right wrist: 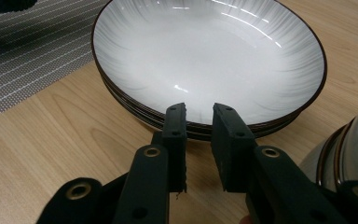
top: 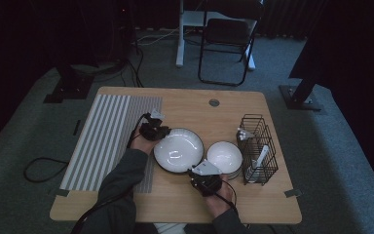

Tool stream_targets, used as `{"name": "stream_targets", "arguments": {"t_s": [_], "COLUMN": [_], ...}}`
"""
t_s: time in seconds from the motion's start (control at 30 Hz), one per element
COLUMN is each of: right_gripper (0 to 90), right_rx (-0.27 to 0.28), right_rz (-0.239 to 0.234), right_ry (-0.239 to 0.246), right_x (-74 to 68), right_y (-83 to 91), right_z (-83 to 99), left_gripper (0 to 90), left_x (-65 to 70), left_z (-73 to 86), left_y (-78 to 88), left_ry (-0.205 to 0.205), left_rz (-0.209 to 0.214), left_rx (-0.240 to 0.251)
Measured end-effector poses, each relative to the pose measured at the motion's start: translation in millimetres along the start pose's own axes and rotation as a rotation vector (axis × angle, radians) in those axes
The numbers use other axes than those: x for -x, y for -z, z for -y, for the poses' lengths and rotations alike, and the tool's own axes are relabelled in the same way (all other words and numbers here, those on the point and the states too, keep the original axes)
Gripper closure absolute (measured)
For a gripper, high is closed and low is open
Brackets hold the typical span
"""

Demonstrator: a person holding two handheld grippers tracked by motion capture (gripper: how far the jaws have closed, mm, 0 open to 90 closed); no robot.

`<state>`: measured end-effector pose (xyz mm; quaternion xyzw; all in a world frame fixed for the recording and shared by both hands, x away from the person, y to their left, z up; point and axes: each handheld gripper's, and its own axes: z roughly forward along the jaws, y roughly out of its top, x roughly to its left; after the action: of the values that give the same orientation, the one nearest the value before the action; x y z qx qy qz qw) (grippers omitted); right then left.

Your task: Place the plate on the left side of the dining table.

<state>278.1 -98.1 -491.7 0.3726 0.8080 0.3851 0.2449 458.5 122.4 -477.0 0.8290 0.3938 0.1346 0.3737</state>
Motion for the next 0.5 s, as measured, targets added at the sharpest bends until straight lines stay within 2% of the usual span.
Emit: {"name": "stream_targets", "arguments": {"t_s": [0.13,0.3,0.37,0.5], "right_gripper": [77.3,78.4,78.7,80.4], "right_rx": [-0.001,-0.006,-0.009,-0.013], "right_rz": [0.009,0.022,0.024,0.027], "right_ry": [0.000,0.002,0.000,0.000], "right_x": [0.0,0.1,-0.3,-1.6], "right_y": [-0.5,-2.4,-3.9,-5.1], "right_z": [-0.1,0.7,1.2,1.4], "left_gripper": [80.2,80.2,79.4,75.1], "left_x": [-1.3,-4.3,-6.3,-13.1], "left_z": [-1.5,-3.3,-4.7,-3.6], "left_y": [5.4,15.7,19.7,23.5], "left_ry": [0.013,0.041,0.056,0.118], "left_rz": [0.012,0.043,0.064,0.128], "left_rx": [0.006,0.045,0.054,0.067]}}
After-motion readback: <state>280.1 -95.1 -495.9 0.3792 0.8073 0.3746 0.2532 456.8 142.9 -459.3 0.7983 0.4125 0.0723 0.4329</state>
